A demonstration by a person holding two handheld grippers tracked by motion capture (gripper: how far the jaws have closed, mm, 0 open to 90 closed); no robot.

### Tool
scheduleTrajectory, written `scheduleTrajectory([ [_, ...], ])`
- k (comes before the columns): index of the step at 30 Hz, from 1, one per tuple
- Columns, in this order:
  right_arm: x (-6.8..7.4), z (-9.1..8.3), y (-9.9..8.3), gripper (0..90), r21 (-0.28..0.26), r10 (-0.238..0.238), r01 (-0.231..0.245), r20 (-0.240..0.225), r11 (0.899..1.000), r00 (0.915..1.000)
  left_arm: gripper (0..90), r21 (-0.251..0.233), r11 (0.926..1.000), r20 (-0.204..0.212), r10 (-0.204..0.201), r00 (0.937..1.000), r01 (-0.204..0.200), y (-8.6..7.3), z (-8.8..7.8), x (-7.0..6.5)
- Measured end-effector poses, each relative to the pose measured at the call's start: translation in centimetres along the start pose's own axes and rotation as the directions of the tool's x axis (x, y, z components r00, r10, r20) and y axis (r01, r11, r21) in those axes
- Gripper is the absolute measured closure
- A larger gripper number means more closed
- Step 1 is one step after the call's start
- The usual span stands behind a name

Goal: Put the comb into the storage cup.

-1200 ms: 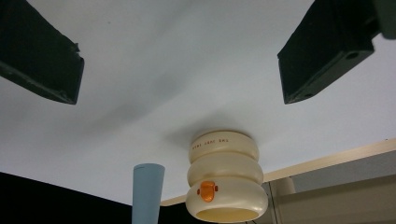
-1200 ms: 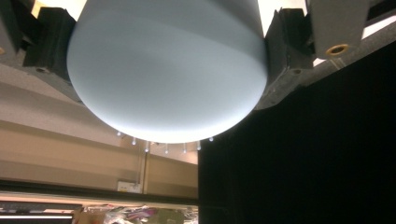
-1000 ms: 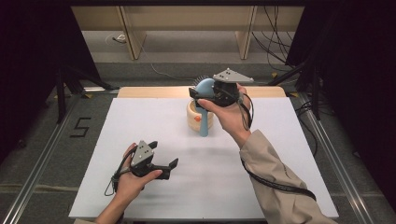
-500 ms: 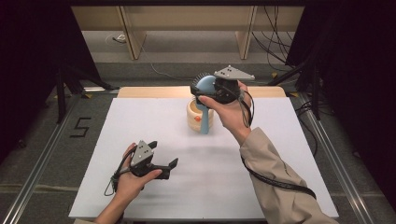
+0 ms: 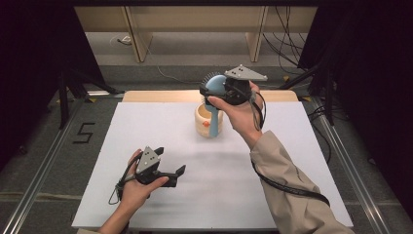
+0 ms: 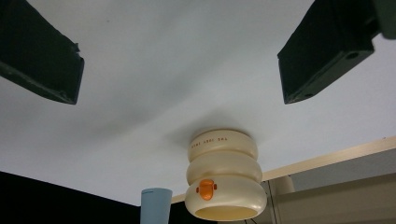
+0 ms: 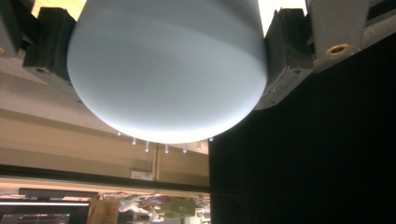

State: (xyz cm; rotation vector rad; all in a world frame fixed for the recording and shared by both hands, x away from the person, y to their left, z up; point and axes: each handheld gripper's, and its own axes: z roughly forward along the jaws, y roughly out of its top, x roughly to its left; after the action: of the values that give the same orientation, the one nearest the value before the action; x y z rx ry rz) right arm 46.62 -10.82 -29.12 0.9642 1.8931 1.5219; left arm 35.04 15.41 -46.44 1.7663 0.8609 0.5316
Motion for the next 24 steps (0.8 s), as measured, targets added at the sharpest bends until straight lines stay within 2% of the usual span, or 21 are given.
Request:
scheduleTrajectory([
  [24, -0.73, 0.25, 0.74, 21.0, -0.017, 0.012, -0.011, 0.017, 1.0, 0.9998, 0.0, -0.005, 1.0, -0.007, -0.005, 1.0, 0.005, 0.01, -0.01, 0.06],
])
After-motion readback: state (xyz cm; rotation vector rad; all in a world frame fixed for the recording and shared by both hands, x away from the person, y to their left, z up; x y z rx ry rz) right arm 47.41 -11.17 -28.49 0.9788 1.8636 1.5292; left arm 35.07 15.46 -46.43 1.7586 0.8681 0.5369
